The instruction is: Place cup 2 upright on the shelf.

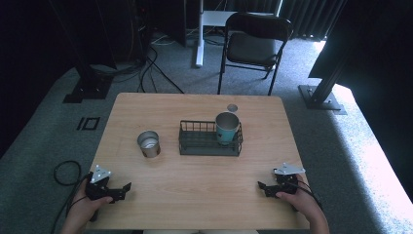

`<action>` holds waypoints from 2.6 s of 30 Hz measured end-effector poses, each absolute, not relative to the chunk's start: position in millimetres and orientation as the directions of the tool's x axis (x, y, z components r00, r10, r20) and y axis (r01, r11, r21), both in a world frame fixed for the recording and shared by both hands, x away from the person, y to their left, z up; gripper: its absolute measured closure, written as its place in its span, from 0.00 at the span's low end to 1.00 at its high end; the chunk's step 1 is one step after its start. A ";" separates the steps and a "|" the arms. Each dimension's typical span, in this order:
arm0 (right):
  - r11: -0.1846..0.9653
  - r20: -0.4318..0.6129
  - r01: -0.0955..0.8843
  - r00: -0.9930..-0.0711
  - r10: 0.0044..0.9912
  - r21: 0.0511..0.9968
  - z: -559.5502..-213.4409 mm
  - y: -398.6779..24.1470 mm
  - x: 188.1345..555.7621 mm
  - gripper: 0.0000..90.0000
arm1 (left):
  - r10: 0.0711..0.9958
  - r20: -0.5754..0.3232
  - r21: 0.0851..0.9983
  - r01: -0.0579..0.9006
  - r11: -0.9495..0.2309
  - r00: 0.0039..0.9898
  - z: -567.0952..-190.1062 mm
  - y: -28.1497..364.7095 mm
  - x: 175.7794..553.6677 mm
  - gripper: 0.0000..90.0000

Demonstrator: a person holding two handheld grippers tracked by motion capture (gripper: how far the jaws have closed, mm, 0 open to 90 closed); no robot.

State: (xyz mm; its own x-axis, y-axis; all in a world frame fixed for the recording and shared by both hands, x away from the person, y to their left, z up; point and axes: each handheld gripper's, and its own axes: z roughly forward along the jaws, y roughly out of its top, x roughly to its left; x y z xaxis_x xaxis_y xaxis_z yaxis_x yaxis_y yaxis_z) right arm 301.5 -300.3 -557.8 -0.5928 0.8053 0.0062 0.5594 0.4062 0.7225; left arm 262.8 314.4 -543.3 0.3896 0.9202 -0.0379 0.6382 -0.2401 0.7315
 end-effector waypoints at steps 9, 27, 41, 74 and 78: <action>0.406 0.006 0.560 -0.593 0.805 0.722 -557.8 -300.4 301.6 0.12 | 0.917 -0.052 0.762 0.609 -0.219 0.395 -536.3 306.7 273.4 0.01; 0.406 0.006 0.559 -0.593 0.805 0.723 -557.8 -300.3 301.6 0.12 | 0.908 -0.042 0.840 0.506 -0.194 0.417 -519.3 289.4 296.8 0.01; 0.406 0.007 0.560 -0.593 0.805 0.722 -557.8 -300.4 301.6 0.12 | 0.900 -0.039 0.854 0.482 -0.196 0.435 -515.1 278.0 314.1 0.01; 0.406 0.007 0.560 -0.593 0.805 0.722 -557.7 -300.4 301.6 0.12 | 0.905 -0.038 0.883 0.438 -0.168 0.424 -507.5 252.3 357.5 0.01; 0.407 0.006 0.560 -0.593 0.805 0.722 -557.7 -300.4 301.6 0.12 | 0.916 -0.043 0.888 0.435 -0.147 0.398 -509.6 248.1 361.4 0.01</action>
